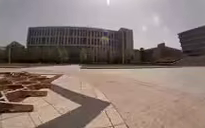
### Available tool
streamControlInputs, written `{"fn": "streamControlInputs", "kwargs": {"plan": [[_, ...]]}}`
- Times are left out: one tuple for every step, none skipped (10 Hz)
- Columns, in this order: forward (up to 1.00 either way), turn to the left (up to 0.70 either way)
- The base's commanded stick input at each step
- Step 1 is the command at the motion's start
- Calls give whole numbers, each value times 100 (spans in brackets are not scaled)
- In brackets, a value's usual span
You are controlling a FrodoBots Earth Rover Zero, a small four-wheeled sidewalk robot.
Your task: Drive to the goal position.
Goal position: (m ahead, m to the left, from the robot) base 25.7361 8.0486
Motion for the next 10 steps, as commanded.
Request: {"fn": "streamControlInputs", "kwargs": {"plan": [[100,40],[100,40],[100,36],[100,21],[100,6],[100,1],[100,0],[100,0],[100,0],[100,0]]}}
